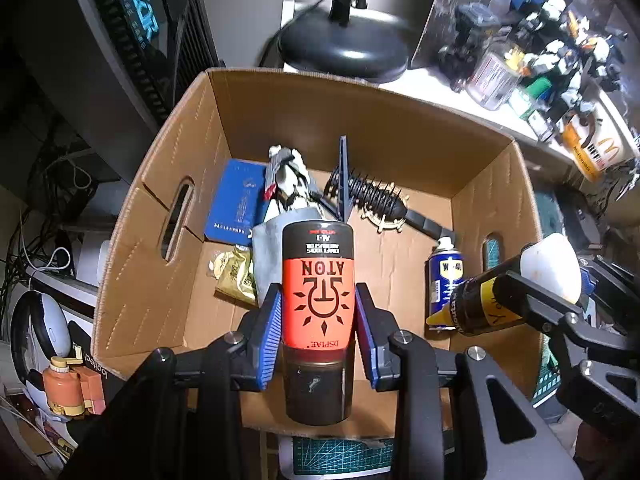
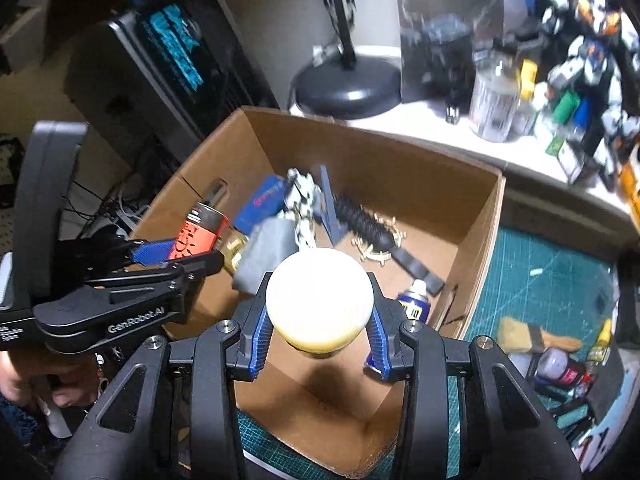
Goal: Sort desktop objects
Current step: 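Lower the orange can into the box with the left tool while the right tool releases the black bottle inside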
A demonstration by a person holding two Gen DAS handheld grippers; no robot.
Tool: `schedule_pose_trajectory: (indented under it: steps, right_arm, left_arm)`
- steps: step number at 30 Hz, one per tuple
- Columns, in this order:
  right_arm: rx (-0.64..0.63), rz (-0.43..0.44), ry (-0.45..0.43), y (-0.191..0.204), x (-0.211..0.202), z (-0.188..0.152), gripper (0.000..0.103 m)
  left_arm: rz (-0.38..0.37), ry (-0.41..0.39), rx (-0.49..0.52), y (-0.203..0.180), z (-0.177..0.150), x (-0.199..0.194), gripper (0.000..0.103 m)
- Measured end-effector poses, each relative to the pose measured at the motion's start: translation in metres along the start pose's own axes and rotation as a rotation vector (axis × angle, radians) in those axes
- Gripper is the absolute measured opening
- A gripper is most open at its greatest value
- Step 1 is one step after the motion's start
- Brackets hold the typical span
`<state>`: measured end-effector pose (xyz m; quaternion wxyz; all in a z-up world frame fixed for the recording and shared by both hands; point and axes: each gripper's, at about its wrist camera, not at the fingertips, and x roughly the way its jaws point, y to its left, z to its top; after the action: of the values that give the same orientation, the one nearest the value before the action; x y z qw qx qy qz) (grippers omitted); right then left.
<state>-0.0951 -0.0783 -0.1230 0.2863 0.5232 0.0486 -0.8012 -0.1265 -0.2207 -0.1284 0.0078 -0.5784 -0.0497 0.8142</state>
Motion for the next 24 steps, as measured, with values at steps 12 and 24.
schedule_pose_trajectory:
  steps: [12,24]
  right_arm:
    - [0.012,-0.011,0.041,-0.010,0.006,0.005,0.052]
    - [0.026,0.024,-0.021,-0.025,-0.026,0.000,0.059]
  left_arm:
    - [0.005,0.067,-0.013,-0.004,0.002,0.012,0.063]
    - [-0.028,0.009,-0.117,-0.006,-0.005,-0.004,0.088]
